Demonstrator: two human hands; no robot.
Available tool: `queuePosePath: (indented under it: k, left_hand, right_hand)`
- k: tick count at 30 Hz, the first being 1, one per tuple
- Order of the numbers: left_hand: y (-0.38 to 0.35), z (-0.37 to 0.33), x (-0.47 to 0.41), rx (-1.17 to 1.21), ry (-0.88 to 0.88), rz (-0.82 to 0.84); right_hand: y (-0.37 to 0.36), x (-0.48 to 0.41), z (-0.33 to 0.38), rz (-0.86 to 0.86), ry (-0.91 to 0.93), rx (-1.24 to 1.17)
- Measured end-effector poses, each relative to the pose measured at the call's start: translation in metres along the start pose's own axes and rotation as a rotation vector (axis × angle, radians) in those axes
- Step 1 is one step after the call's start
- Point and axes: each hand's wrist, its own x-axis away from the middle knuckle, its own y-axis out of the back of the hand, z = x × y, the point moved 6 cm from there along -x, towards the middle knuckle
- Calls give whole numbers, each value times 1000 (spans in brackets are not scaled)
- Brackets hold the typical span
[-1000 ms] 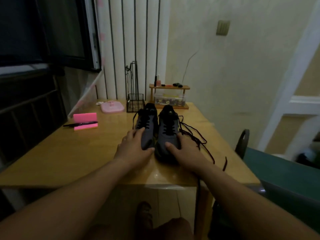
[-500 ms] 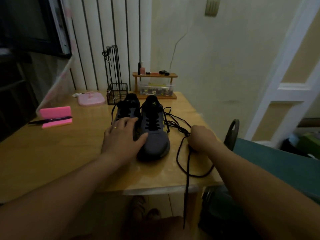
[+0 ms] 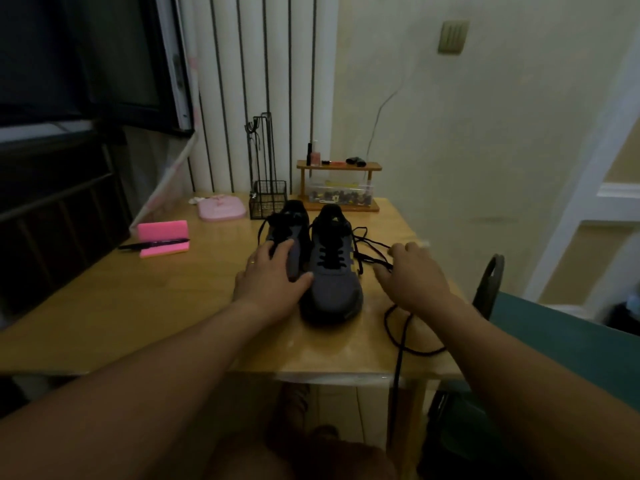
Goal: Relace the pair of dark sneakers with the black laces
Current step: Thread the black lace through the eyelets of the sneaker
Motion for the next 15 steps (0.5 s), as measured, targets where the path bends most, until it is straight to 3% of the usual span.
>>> queuePosePath:
  k: [4, 7, 15]
  left_hand:
    - [-4, 26, -6, 168, 197, 84]
    - [-4, 35, -9, 198, 185, 46]
    - [26, 104, -37, 175, 185, -47]
  right_hand:
    - [-28, 12, 61, 248, 25, -491]
    - [-49, 5, 80, 149, 11, -515]
    - [-69, -14, 120, 175, 24, -548]
